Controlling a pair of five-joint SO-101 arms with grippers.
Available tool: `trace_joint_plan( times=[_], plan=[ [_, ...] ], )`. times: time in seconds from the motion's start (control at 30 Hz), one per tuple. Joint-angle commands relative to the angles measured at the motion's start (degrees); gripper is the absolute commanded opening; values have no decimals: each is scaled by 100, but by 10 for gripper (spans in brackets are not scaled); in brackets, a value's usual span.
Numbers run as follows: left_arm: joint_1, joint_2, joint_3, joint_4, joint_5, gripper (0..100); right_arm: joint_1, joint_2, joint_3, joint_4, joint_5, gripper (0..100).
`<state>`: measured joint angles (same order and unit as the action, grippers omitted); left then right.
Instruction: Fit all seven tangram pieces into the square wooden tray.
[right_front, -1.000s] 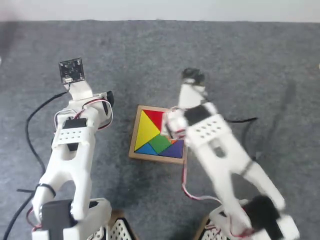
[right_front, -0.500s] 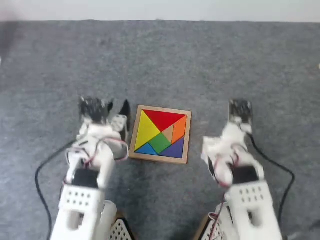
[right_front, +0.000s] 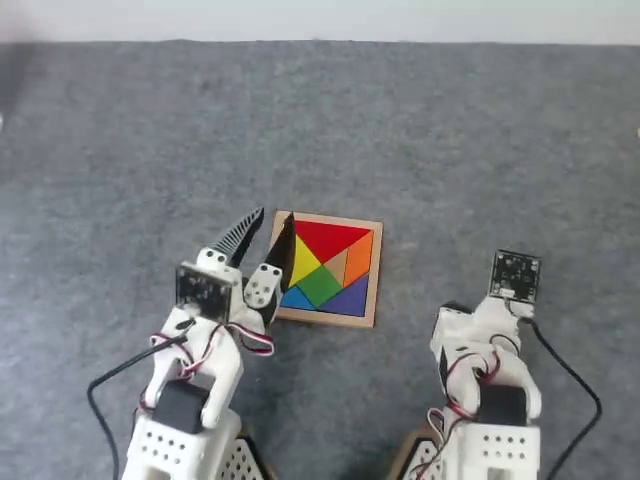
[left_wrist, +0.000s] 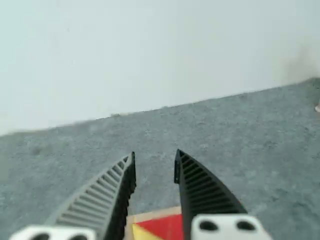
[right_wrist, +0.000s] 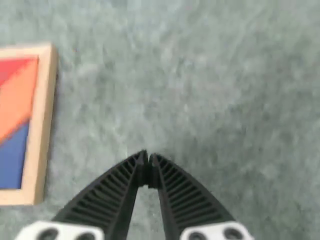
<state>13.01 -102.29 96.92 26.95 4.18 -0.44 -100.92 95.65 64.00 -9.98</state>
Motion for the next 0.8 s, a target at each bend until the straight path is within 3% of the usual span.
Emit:
trace_joint_plan(
  times=[0.0,0.3,0.57,0.77],
  plan=[
    [-211,-193,-48,958,-70,123,268,145,97,48,53,6],
    [-1143,-167,-48,3824,-70,123,1508,145,97,409,53,6],
    [-3068,-167,-48,4097,-70,123,2457,136,70,646,18,6],
    [-3587,-167,-48,4097,-62,123,2457,136,70,646,18,6]
  ],
)
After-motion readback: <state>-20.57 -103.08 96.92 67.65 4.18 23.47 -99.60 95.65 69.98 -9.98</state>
